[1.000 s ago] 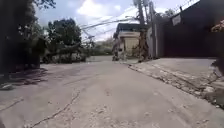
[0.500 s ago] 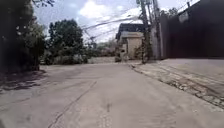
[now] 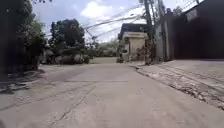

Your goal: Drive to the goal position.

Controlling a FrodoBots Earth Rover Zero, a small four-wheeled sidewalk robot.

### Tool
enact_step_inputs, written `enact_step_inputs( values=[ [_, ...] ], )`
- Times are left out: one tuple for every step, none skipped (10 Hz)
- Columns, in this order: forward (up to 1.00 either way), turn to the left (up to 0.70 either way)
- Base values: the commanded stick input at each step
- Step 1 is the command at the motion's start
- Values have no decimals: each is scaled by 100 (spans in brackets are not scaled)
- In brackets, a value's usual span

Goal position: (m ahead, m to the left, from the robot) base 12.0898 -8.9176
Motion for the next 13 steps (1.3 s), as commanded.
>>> enact_step_inputs(
  values=[
    [100,-26],
    [100,-6],
    [100,0],
    [100,0],
    [100,0],
    [100,0],
    [100,0],
    [100,-1],
    [100,-2],
    [100,-2],
    [100,-1],
    [100,0],
    [100,0]
  ],
)
